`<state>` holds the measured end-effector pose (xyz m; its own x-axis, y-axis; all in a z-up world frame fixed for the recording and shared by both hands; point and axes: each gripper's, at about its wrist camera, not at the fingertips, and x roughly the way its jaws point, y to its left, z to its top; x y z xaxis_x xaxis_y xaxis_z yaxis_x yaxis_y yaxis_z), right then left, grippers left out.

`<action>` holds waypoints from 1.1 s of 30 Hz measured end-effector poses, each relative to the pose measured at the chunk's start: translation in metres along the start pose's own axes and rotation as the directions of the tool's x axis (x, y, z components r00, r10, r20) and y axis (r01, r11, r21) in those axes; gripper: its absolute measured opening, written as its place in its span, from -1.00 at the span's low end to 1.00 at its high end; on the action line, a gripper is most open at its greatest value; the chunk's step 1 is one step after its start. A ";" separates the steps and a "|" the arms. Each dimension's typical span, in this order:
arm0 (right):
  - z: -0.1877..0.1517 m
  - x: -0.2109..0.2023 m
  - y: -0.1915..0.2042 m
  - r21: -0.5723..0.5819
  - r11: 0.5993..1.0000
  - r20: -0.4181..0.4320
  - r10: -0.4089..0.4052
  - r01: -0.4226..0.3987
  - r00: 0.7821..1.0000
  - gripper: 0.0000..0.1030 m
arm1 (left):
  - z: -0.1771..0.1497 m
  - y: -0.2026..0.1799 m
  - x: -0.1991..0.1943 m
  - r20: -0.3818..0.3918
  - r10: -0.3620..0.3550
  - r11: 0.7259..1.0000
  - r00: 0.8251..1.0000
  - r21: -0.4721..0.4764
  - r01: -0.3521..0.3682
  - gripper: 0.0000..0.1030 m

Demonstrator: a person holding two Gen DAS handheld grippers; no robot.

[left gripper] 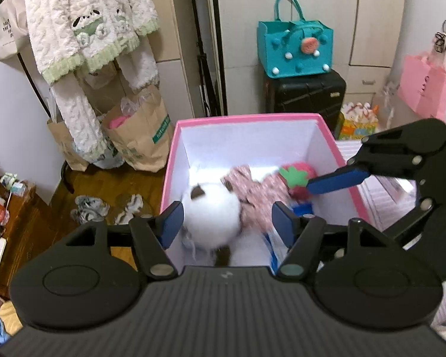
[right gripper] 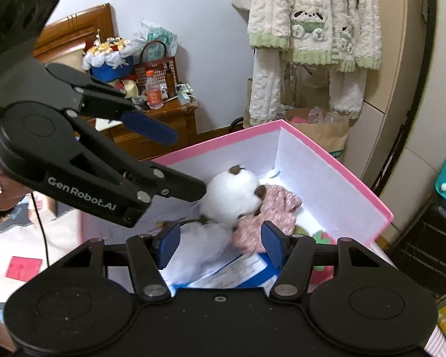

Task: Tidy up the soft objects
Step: 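Carry the cat plush into the pink box with both tools and release, then withdraw both tools from the box toward the remaining items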

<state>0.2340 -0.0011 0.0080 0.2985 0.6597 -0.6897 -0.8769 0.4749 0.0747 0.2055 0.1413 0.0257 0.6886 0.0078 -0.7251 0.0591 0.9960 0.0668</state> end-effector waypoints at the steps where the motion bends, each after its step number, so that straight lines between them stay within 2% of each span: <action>1: -0.002 -0.007 0.003 0.001 1.000 0.001 -0.003 0.003 1.000 0.26 | -0.002 -0.001 -0.006 -0.008 -0.007 1.000 1.000 -0.003 0.007 0.26; 7: -0.013 -0.055 0.021 0.022 1.000 0.024 -0.005 0.004 1.000 0.26 | -0.015 -0.011 -0.049 -0.032 -0.070 0.997 0.997 -0.016 0.070 0.28; 13: -0.026 -0.099 0.034 0.030 0.999 0.055 -0.029 0.027 0.998 0.27 | -0.024 -0.033 -0.095 -0.003 -0.076 0.996 0.997 0.039 0.076 0.36; 17: -0.039 -0.123 0.040 0.041 0.999 0.066 -0.033 0.030 0.997 0.27 | -0.031 -0.048 -0.115 0.003 -0.108 0.991 0.994 0.075 0.107 0.39; 25: -0.069 -0.155 0.046 0.063 0.995 0.052 -0.081 0.078 0.995 0.27 | -0.050 -0.083 -0.135 -0.017 -0.134 0.981 0.991 0.140 0.135 0.43; 33: -0.103 -0.184 0.043 0.105 0.989 0.046 -0.113 0.108 0.993 0.27 | -0.065 -0.122 -0.144 -0.038 -0.170 0.959 0.985 0.223 0.175 0.45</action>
<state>0.1023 -0.1626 0.0638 0.4126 0.6280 -0.6598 -0.7953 0.6015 0.0752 0.0518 0.0245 0.0775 0.6405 -0.1586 -0.7514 0.3384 0.9366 0.0907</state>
